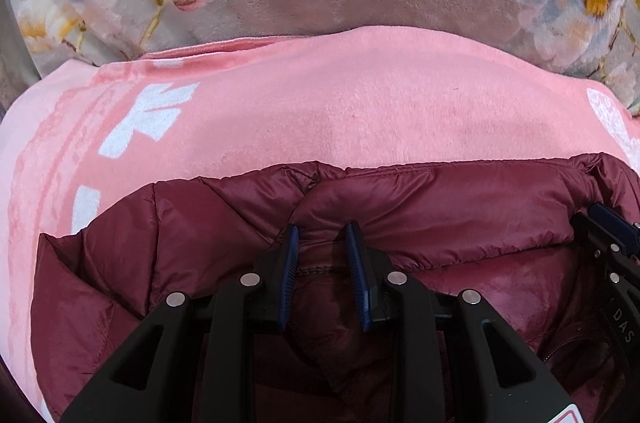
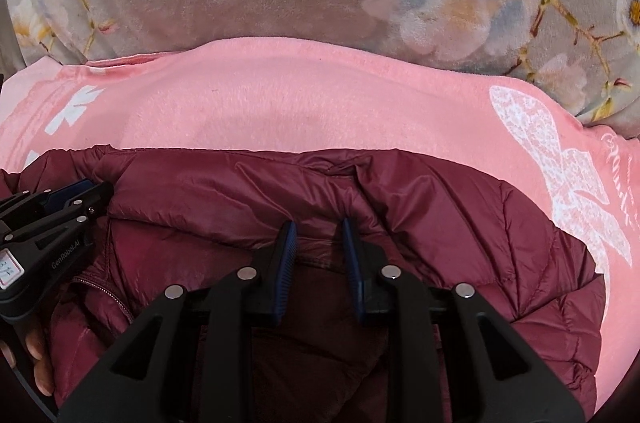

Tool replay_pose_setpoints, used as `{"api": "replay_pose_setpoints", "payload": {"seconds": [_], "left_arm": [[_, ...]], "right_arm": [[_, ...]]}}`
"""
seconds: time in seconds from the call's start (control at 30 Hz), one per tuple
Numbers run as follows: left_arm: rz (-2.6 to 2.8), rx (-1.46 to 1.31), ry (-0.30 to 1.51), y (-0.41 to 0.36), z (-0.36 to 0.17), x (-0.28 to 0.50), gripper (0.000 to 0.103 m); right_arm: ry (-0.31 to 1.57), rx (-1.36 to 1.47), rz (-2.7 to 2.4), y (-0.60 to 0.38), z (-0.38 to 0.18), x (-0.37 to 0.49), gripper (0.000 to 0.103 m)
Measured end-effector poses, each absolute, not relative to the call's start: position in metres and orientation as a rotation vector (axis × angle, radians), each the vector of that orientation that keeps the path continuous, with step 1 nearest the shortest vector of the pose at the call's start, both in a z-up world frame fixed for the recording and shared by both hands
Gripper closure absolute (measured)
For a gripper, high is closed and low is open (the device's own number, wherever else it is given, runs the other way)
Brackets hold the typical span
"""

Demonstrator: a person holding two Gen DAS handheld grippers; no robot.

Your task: Fold large clothes

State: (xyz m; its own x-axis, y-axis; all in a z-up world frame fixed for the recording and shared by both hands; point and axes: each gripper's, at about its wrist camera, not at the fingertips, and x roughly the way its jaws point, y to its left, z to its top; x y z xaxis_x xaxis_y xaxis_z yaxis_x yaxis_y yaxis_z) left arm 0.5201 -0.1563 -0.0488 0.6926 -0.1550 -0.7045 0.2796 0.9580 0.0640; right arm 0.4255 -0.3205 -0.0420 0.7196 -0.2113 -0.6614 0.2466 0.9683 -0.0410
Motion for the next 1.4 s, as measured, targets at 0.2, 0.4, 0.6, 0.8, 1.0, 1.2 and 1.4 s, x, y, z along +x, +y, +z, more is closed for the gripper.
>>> {"api": "replay_pose_setpoints", "payload": {"seconds": [0.2, 0.4, 0.6, 0.8, 1.0, 1.2, 1.4], "left_arm": [[-0.232, 0.194, 0.766, -0.159, -0.05, 0.52, 0.078], [-0.227, 0.207, 0.764, -0.161, -0.051, 0.521, 0.078], [-0.223, 0.214, 0.762, -0.162, -0.051, 0.521, 0.078], [-0.22, 0.222, 0.762, -0.162, -0.052, 0.521, 0.078], [-0.21, 0.243, 0.759, -0.164, -0.053, 0.521, 0.078], [-0.117, 0.323, 0.73, -0.165, -0.046, 0.507, 0.056], [-0.231, 0.153, 0.787, -0.096, -0.011, 0.432, 0.051]], "right_arm": [[0.726, 0.039, -0.256, -0.319, -0.043, 0.428, 0.081], [0.725, 0.043, -0.251, -0.32, -0.044, 0.428, 0.08], [0.724, 0.044, -0.25, -0.32, -0.043, 0.428, 0.08], [0.727, 0.033, -0.256, -0.318, -0.045, 0.429, 0.08], [0.73, 0.008, -0.266, -0.315, -0.047, 0.43, 0.08], [0.735, 0.001, -0.256, -0.315, -0.039, 0.419, 0.071], [0.638, 0.106, -0.172, -0.321, 0.018, 0.299, 0.039]]}}
